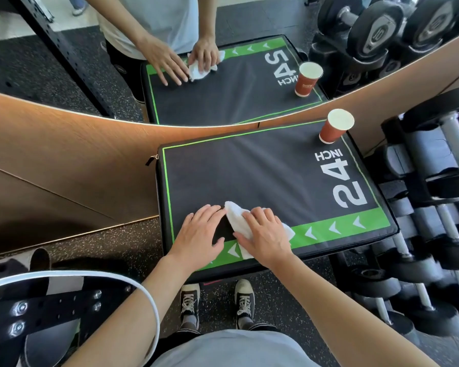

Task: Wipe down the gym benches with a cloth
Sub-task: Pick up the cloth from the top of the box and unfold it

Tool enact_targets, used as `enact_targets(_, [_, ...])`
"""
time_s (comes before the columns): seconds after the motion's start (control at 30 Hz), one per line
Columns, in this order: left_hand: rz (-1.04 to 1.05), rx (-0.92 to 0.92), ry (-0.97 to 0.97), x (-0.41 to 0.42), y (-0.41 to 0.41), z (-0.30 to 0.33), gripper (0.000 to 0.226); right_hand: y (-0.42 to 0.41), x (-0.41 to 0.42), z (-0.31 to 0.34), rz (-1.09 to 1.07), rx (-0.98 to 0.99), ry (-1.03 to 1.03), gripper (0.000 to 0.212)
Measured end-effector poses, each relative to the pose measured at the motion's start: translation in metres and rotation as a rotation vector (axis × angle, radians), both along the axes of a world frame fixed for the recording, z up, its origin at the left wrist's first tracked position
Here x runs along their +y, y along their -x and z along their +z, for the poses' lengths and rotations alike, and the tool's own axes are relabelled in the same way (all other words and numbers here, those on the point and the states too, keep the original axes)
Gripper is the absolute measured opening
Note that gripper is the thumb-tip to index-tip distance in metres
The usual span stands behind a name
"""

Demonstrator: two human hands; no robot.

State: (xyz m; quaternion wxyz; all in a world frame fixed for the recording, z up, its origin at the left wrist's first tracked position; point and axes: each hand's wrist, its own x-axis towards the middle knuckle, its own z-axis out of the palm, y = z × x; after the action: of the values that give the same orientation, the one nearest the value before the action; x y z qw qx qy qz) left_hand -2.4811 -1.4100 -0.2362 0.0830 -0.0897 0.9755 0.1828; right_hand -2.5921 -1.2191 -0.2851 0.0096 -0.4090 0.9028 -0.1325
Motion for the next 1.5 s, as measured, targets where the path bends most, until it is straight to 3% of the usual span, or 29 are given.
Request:
enact_targets(0.43, [0.015, 0.052, 0.010, -0.001, -0.006, 0.018, 0.066, 0.006, -0.005, 0.014, 0.018, 0.021, 0.057, 0.037])
enact_targets(1.0, [-0.547, 0.174, -0.039, 0.015, 0.015, 0.046, 0.067, -0.107, 0.054, 0.067, -0.653, 0.003, 0.088, 0.039])
enact_targets(1.5, [-1.034, 0.204, -0.138, 0.146, -0.053, 0.054, 0.066, -0.292, 0.150, 0.081, -1.186, 0.098, 0.025, 0.040])
